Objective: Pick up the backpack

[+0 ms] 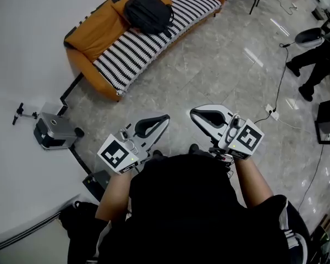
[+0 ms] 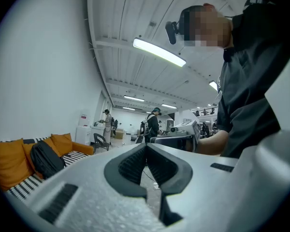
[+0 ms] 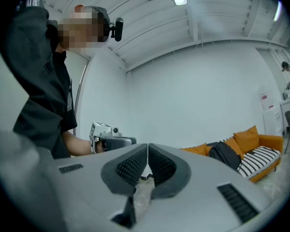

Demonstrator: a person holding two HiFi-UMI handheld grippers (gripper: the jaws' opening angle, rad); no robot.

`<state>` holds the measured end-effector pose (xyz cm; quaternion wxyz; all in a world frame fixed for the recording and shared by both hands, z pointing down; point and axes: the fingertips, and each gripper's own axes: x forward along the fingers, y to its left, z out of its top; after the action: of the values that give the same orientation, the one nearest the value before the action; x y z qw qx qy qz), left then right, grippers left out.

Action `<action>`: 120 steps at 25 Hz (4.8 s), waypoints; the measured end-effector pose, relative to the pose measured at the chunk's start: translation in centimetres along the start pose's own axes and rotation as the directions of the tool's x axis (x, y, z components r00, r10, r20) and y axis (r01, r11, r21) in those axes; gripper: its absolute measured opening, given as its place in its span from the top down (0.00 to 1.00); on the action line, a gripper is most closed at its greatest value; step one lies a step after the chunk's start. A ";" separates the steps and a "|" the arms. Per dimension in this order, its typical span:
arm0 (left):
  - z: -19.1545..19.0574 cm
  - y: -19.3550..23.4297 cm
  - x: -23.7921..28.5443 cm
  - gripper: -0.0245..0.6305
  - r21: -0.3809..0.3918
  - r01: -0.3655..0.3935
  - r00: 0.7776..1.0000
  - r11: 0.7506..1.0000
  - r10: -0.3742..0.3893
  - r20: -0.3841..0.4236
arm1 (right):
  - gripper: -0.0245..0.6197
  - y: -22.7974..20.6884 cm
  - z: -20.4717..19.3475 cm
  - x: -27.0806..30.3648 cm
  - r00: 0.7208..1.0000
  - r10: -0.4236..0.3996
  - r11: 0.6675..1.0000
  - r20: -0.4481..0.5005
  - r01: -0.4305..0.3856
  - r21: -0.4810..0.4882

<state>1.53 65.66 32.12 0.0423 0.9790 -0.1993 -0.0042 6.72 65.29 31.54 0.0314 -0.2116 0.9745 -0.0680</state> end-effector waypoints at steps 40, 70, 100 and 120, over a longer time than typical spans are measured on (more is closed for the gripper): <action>-3.1 -3.6 11.0 0.93 -0.097 -0.024 0.999 0.995 0.020 -0.047 | 0.92 -4.5 -3.3 -9.2 0.998 0.046 0.988 0.052 -0.053 0.142; -1.8 15.5 28.0 0.93 -0.154 0.240 0.971 0.958 -0.235 0.047 | 0.92 -28.5 1.7 -5.7 0.983 -0.171 0.983 -0.067 0.175 0.053; -1.5 26.8 41.9 0.93 -0.232 -0.294 0.952 0.927 0.305 0.012 | 0.92 -48.7 3.5 -9.0 0.953 0.301 0.951 -0.017 -0.299 0.079; 1.1 48.8 48.6 0.93 -0.236 -0.163 0.975 0.958 0.192 0.107 | 0.92 -66.9 9.1 1.2 0.980 0.168 0.986 -0.107 -0.168 0.011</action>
<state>27.20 1.84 35.57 0.1405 0.9436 -0.2871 -0.0864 33.72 3.39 32.22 -0.0152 -0.1246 0.9891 -0.0773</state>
